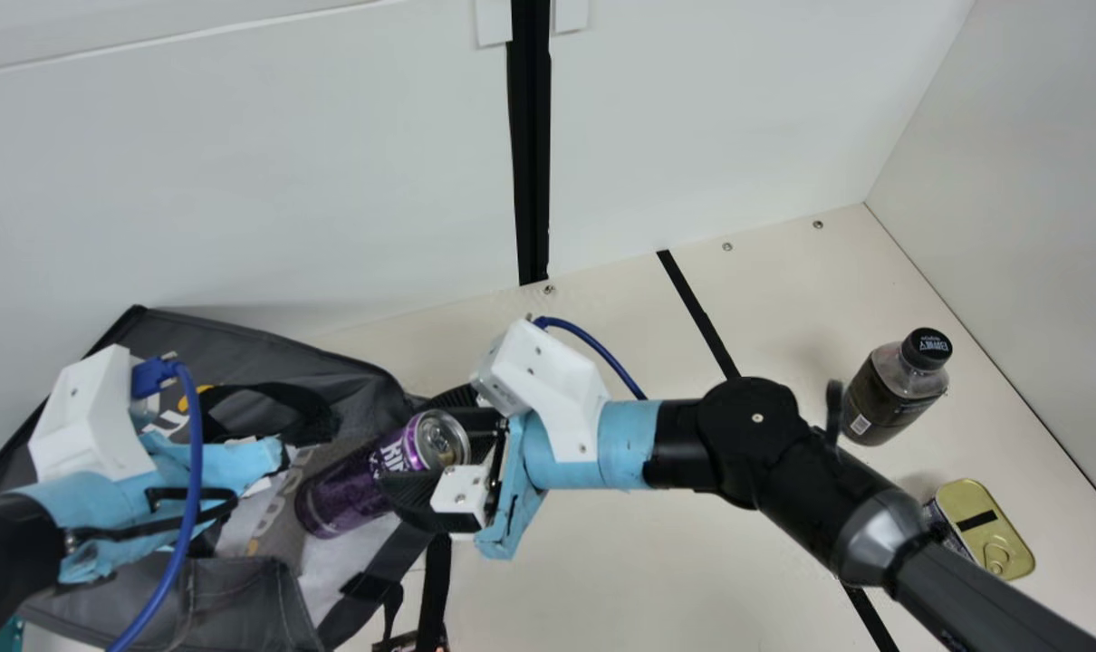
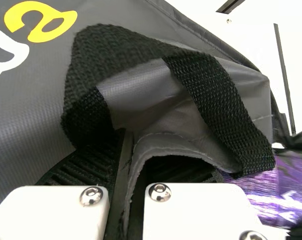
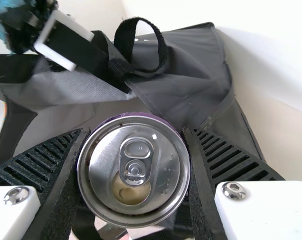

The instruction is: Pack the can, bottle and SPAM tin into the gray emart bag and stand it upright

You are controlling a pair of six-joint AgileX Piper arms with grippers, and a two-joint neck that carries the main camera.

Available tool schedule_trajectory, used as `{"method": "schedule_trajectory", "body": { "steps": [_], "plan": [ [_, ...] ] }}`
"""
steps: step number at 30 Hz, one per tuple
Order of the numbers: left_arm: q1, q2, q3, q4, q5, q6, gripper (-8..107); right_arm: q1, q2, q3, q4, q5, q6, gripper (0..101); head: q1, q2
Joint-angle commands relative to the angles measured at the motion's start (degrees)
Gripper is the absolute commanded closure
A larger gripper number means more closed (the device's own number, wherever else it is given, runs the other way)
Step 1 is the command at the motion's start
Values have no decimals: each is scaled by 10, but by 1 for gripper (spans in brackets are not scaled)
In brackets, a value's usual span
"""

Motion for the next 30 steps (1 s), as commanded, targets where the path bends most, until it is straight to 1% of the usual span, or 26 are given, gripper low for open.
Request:
{"method": "schedule_trajectory", "body": {
  "steps": [1,16,24,30],
  "plan": [
    [0,0,0,0,0,0,107,6,9,-2,4,-3,-6,101,-13,-1],
    [0,0,0,0,0,0,107,45,80,-37,32,-31,-30,101,-13,-1],
    [0,0,0,0,0,0,107,59,114,-61,26,-38,-30,101,-13,-1],
    [0,0,0,0,0,0,107,69,137,-80,10,-41,-26,101,-13,-1]
  ]
}}
